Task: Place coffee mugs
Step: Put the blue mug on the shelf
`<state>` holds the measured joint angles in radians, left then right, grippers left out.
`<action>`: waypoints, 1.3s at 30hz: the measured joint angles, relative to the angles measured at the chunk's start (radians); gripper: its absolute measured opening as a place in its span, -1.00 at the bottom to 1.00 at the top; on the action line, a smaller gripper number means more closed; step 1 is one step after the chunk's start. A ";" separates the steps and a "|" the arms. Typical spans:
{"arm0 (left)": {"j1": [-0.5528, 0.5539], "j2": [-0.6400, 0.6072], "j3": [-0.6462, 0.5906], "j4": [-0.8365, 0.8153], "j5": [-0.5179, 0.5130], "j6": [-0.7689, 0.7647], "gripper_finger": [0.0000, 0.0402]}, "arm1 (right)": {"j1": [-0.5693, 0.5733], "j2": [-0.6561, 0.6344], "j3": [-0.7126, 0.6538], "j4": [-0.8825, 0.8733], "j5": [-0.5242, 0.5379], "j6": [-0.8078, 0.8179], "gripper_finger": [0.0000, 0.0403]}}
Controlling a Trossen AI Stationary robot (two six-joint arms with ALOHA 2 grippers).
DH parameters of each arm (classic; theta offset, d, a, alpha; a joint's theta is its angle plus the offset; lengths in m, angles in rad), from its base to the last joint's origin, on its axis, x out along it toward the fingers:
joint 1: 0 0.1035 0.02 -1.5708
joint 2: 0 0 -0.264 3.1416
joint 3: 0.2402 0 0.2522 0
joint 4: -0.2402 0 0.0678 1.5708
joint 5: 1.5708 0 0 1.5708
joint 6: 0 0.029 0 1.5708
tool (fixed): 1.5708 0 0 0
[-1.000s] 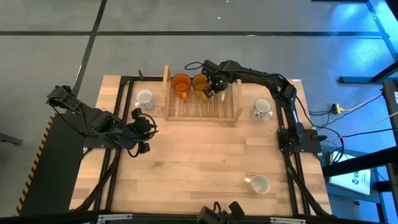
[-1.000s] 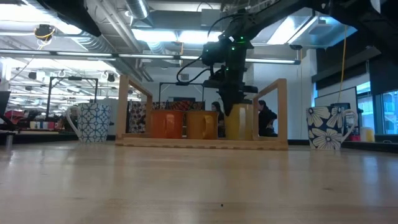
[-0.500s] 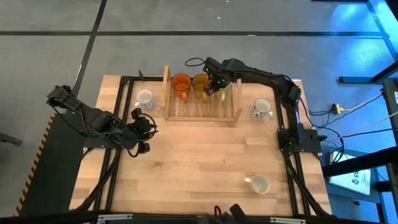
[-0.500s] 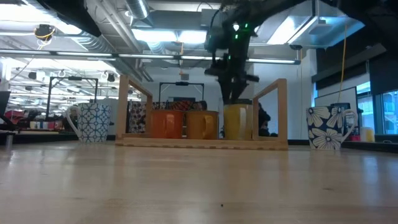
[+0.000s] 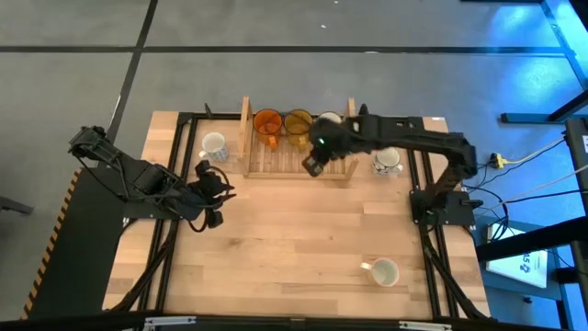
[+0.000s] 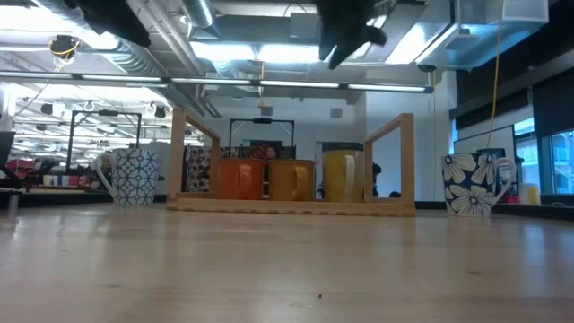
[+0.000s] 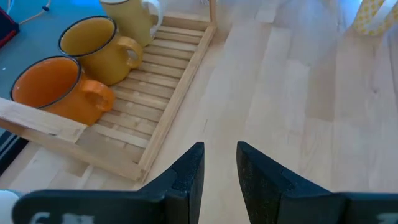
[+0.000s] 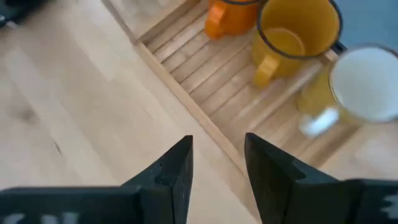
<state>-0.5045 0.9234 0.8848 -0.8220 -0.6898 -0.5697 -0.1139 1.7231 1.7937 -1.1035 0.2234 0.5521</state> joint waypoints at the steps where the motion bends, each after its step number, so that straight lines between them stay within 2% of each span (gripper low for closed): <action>1: 0.000 0.000 0.000 0.003 0.000 0.000 -0.56 | 0.020 -0.025 -0.028 -0.001 0.027 0.042 -0.35; 5: 0.000 0.000 0.000 0.003 0.000 0.003 -0.56 | 0.090 -0.166 -0.200 -0.027 0.137 0.243 -0.35; 11: 0.000 0.000 0.000 0.004 -0.001 0.004 -0.56 | 0.173 -0.405 -0.484 -0.023 0.148 0.484 -0.35; 14: 0.000 0.000 0.000 0.004 -0.026 0.004 -0.56 | 0.187 -0.505 -0.596 -0.024 0.142 0.544 -0.35; 19: 0.000 0.000 0.000 0.005 -0.054 -0.001 -0.56 | 0.163 -0.626 -0.735 -0.044 0.160 0.558 -0.35; 23: 0.000 0.000 0.000 0.005 -0.061 -0.003 -0.56 | 0.085 -0.690 -0.809 -0.096 0.150 0.497 -0.35; 26: 0.003 0.000 0.000 0.005 -0.065 -0.004 -0.56 | 0.009 -0.722 -0.836 -0.107 0.113 0.384 -0.35; 34: 0.043 0.000 0.000 0.004 -0.078 -0.017 -0.56 | -0.219 -0.724 -0.842 -0.200 0.082 0.066 -0.35; 39: 0.068 0.000 0.000 0.004 -0.078 -0.058 -0.56 | -0.349 -0.724 -0.853 -0.193 0.035 -0.110 -0.35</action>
<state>-0.4362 0.9237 0.8852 -0.8180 -0.7676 -0.6277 -0.4628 0.9989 0.9410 -1.2969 0.2583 0.4419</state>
